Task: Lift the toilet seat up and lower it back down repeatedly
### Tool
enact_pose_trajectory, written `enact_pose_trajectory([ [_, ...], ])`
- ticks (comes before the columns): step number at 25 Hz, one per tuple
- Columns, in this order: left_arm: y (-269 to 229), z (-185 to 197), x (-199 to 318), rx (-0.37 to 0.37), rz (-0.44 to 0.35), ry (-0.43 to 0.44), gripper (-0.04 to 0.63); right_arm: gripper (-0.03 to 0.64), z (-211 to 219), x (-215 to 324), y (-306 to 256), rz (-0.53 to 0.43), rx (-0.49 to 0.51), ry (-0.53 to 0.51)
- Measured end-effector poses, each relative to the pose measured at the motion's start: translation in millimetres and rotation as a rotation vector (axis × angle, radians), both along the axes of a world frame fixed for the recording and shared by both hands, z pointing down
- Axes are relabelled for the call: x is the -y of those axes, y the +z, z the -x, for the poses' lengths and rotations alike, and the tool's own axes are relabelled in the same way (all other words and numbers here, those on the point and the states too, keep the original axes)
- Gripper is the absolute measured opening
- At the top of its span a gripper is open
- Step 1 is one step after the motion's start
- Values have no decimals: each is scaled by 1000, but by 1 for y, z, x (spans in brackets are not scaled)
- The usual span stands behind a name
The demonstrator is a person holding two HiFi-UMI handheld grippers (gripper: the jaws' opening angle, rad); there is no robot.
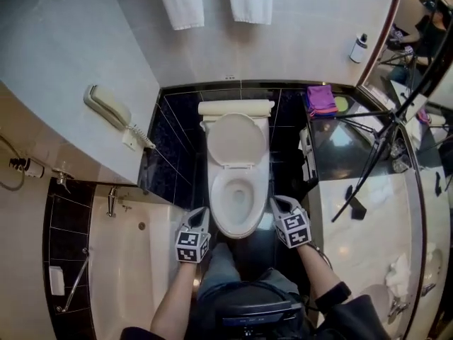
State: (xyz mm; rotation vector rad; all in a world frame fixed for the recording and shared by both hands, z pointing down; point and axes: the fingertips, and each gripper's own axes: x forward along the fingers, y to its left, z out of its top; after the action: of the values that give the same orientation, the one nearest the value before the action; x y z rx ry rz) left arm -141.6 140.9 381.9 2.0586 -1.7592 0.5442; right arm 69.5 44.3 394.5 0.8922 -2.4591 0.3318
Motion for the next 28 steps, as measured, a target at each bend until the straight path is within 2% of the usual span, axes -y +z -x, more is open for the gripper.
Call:
enact_pose_trajectory([
  [4, -30, 2, -12, 4, -33, 16, 0, 21, -19, -10, -20, 2, 35, 55],
  [9, -44, 8, -24, -7, -63, 5, 0, 21, -31, -18, -28, 0, 37, 83],
  [22, -47, 7, -42, -1, -88, -29, 0, 22, -27, -32, -29, -14, 25, 44],
  [28, -46, 1, -33, 16, -94, -2, 0, 23, -25, -25, -29, -5, 31, 42],
])
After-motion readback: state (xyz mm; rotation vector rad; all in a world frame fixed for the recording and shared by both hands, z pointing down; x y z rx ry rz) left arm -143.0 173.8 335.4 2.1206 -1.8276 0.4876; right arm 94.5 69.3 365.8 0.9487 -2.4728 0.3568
